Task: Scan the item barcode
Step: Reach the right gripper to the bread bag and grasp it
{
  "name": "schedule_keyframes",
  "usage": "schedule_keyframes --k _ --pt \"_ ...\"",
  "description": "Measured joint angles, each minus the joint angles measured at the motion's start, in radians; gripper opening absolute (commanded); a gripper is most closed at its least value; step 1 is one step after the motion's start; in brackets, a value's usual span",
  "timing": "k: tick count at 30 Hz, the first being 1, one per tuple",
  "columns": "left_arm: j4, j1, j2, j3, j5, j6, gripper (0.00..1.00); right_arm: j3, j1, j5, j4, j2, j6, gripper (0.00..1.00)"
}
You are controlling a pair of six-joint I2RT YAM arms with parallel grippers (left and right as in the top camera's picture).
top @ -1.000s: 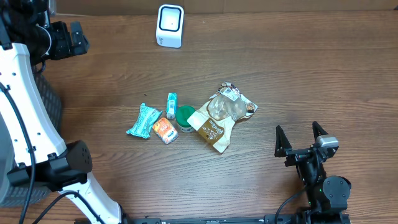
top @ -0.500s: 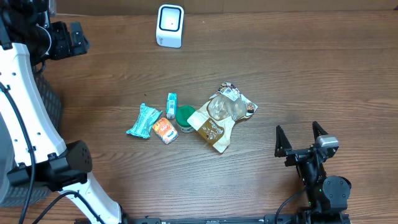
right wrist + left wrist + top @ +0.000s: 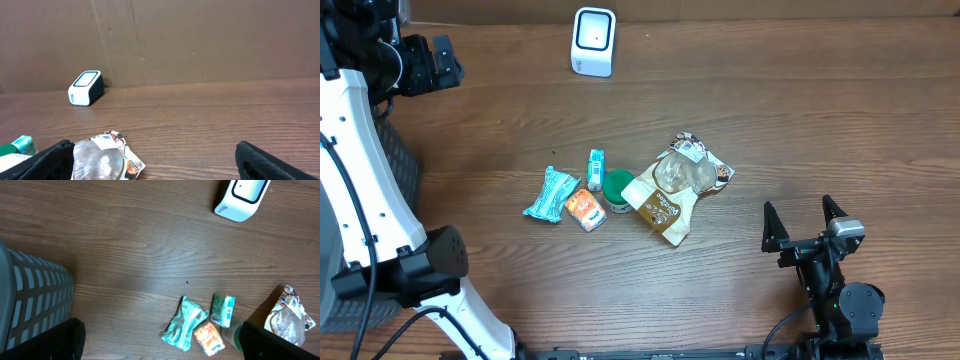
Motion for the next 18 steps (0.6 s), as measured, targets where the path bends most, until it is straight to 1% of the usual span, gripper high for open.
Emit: schedule_keyframes --k 5,10,18 --pt "0.000 0.000 0.000 0.000 0.000 0.000 1.00 0.000 0.000 -0.018 0.014 0.000 0.009 1.00" --pt "0.000 0.000 0.000 0.000 0.000 0.000 1.00 0.000 0.000 -0.098 0.016 0.000 0.038 1.00" --pt "0.000 0.000 0.000 0.000 0.000 0.000 1.00 0.000 0.000 -0.199 0.035 0.018 0.209 1.00"
